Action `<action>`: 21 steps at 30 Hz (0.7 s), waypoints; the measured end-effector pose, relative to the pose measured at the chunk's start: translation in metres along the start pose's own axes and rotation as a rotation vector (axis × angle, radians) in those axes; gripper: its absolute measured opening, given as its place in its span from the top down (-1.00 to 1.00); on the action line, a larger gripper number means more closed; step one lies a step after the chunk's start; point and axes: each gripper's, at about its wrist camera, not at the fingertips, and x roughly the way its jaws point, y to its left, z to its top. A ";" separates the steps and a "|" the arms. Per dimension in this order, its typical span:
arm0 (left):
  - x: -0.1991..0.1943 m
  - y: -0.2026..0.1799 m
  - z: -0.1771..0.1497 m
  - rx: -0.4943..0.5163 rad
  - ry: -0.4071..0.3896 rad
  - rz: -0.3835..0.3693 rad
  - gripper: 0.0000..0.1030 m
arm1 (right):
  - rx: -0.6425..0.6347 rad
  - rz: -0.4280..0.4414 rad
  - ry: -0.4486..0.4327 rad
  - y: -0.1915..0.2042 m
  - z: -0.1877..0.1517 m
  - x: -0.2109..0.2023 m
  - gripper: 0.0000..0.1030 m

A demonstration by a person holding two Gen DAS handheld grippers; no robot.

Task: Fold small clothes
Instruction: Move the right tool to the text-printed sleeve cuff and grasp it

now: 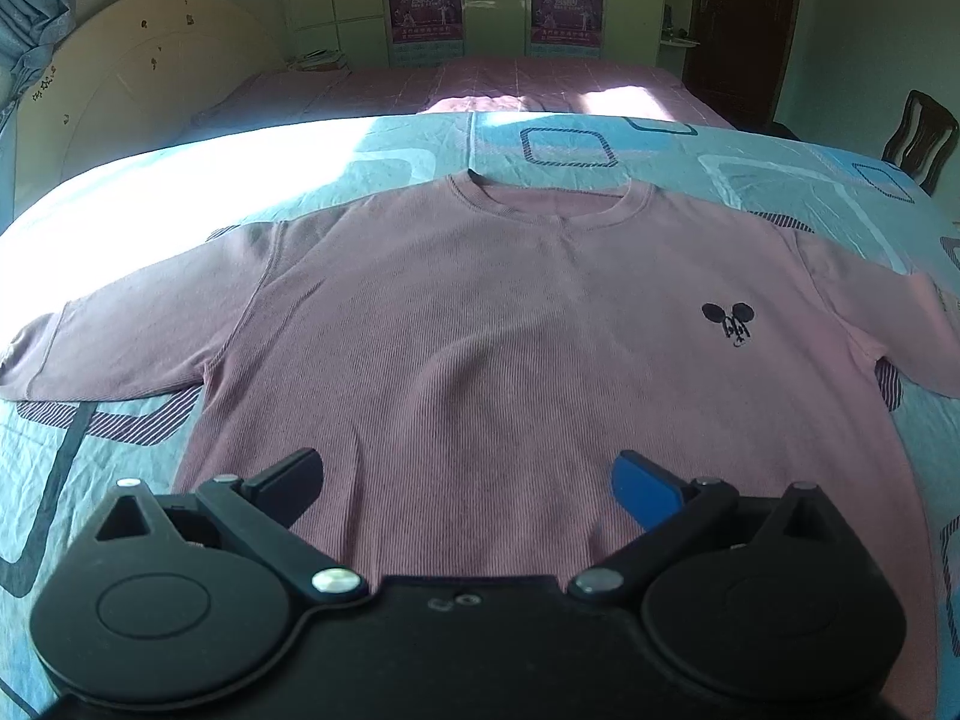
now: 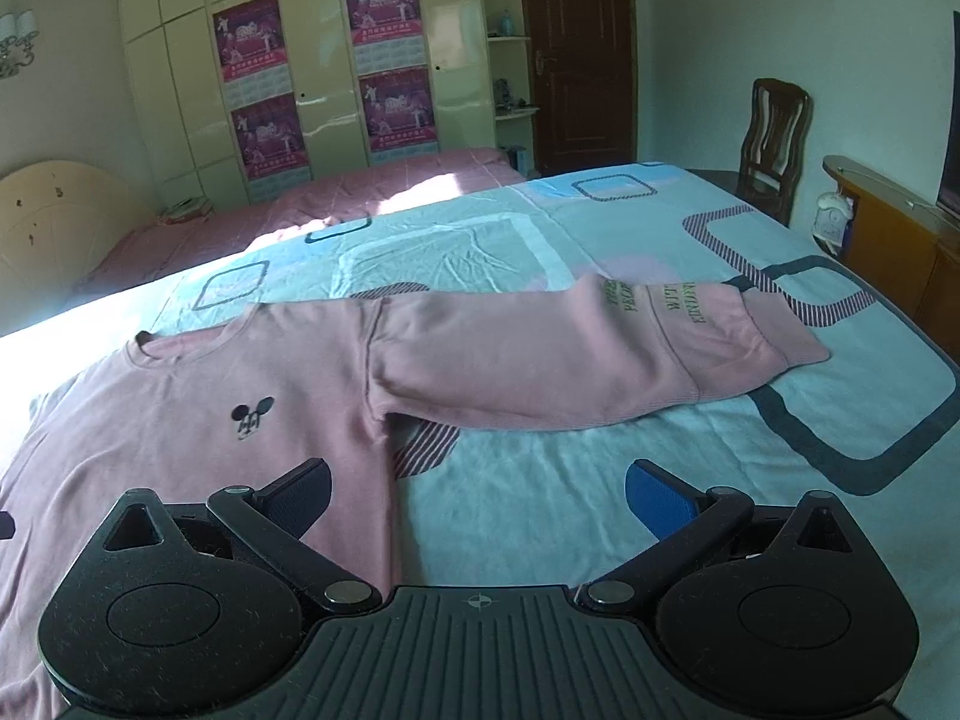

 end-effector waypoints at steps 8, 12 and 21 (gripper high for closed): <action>0.030 -0.023 0.018 0.029 -0.034 0.011 -0.98 | 0.171 -0.131 -0.004 -0.084 0.028 0.052 -0.99; 0.040 -0.028 0.022 0.022 -0.056 -0.001 -0.98 | 0.230 -0.192 0.021 -0.117 0.033 0.071 -0.99; 0.060 -0.032 0.030 0.037 -0.029 0.047 -0.97 | 0.380 -0.220 0.052 -0.166 0.037 0.111 -0.09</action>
